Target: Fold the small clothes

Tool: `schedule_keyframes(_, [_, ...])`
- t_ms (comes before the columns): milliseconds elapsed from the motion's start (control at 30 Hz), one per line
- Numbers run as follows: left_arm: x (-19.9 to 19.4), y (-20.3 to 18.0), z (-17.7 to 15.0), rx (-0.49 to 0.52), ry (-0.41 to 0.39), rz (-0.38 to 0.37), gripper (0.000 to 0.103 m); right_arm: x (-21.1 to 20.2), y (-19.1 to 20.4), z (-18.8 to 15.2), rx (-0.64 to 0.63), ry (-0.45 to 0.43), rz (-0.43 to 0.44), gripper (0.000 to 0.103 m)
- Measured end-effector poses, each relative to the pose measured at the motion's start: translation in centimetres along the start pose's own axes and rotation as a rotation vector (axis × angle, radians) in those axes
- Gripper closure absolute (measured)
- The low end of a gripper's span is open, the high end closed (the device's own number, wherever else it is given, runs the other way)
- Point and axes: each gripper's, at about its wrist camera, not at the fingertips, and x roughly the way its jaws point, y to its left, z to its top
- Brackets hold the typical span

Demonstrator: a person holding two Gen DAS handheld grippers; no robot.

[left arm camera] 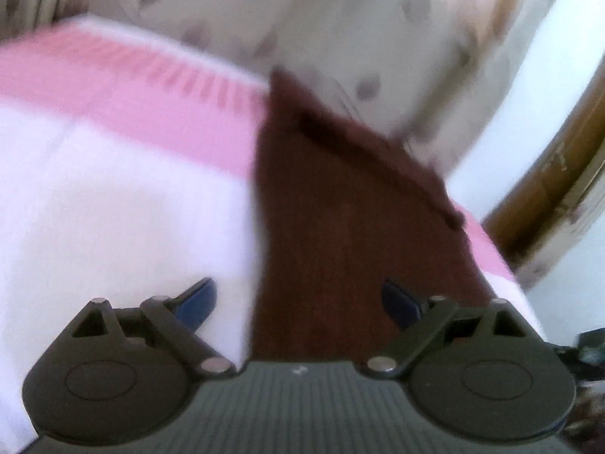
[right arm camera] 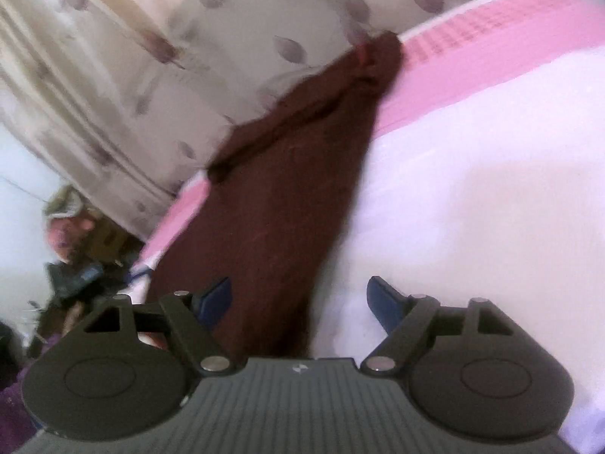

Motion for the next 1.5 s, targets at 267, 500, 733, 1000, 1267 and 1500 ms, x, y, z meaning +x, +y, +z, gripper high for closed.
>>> schedule_keyframes(267, [-0.5,-0.6,-1.7,0.036,0.069,-0.128,0.011,3.8,2.1,-1.0,-0.038,0.014,0.051,0.065])
schedule_keyframes(500, [0.0,-0.2,-1.7,0.001,0.109,-0.052,0.084,3.2,1.2,-1.7,0.1,0.014,0.096,0.086])
schedule_keyframes(733, [-1.8,-2.3,-3.3,0.02,0.144,-0.109,0.084,0.0,0.3,-0.8,0.202,-0.032,0.164,0.088])
schedule_keyframes(1000, [-2.4,-4.0,-3.6,0.13,0.091,0.04,0.007,-1.9,-1.3,-2.1,0.202,-0.013,0.07,0.073])
schedule_keyframes(1267, [1.5,-5.0,-3.3,0.107,0.2,-0.05,0.094,-0.1,-1.5,-2.2,0.221,-0.034,0.087,0.068])
schedule_keyframes(1500, [-0.1,-6.4,-4.9,0.138,0.132,0.048,0.094,-0.8,-0.9,-2.6,0.212,-0.066,0.105,0.087])
